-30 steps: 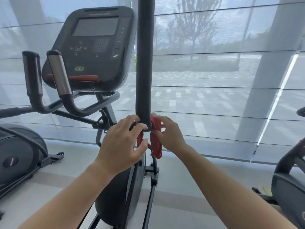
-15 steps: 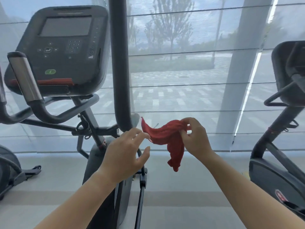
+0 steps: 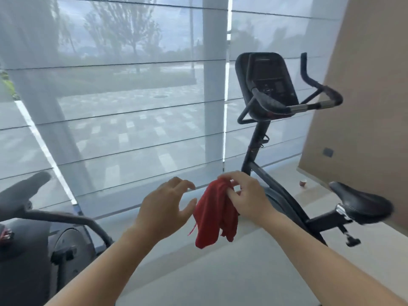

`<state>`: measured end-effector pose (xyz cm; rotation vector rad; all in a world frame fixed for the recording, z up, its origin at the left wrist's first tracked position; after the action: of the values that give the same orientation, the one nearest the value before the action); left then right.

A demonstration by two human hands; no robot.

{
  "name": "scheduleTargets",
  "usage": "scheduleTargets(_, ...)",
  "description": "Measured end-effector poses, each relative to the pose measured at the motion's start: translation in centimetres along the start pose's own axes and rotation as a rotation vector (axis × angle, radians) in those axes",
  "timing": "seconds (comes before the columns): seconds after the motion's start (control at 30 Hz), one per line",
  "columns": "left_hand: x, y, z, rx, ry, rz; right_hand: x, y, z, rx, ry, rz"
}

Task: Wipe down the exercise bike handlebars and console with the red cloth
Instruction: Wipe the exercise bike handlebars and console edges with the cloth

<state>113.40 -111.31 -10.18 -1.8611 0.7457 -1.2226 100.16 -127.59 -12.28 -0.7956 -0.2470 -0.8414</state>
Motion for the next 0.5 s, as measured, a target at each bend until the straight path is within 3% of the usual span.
scheduleTargets(0.2,5.0,5.5,-7.1,-0.062,0.111,0.073,-1.6,-7.6,-5.7,-0.043,0.119,0.014)
scheduleTargets(0.5,10.4,12.4,-12.4,-0.128,0.176,0.135,-1.7,-13.9,-13.1,0.152,0.418,-0.006)
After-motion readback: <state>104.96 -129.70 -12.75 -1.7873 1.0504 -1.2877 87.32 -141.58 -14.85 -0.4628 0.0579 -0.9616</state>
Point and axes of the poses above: each hand's wrist, its own x-axis towards the middle knuckle, its own y-axis out of the palm, z = x × y, the point moved 1 cm from there along x, towards the middle knuckle, and after that the axes turned 3 degrees about -z, right-handed, at the moved point
